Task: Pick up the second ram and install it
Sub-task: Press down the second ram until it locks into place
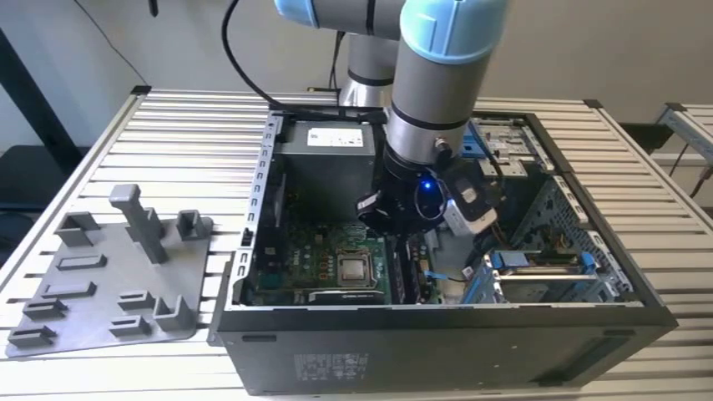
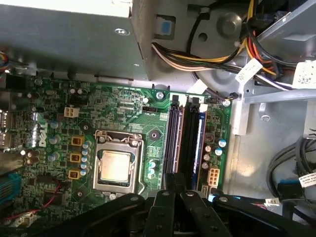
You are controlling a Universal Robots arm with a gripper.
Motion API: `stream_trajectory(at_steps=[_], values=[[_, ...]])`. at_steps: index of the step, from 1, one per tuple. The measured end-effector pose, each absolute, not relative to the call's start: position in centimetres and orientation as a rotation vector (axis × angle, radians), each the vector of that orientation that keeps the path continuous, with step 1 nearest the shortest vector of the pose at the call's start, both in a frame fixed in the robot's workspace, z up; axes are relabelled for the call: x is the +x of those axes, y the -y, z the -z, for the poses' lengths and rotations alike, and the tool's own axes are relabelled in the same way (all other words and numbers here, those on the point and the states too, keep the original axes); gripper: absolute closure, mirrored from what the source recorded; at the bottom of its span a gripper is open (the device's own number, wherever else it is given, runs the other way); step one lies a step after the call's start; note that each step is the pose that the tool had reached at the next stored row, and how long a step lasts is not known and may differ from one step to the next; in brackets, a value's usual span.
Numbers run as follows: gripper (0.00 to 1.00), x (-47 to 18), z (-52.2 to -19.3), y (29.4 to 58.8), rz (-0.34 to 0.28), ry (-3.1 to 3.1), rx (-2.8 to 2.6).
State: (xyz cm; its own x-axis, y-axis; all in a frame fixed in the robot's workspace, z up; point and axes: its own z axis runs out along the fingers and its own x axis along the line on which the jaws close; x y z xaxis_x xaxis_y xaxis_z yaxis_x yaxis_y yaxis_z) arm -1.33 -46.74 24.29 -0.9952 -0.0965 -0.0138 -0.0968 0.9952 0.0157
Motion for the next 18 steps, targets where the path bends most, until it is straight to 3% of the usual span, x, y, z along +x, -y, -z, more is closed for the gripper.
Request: stream_trajectory(at_steps=[18], values=[[0.89, -1.33, -24.29, 46.74, -0.027, -3.097, -0.435]])
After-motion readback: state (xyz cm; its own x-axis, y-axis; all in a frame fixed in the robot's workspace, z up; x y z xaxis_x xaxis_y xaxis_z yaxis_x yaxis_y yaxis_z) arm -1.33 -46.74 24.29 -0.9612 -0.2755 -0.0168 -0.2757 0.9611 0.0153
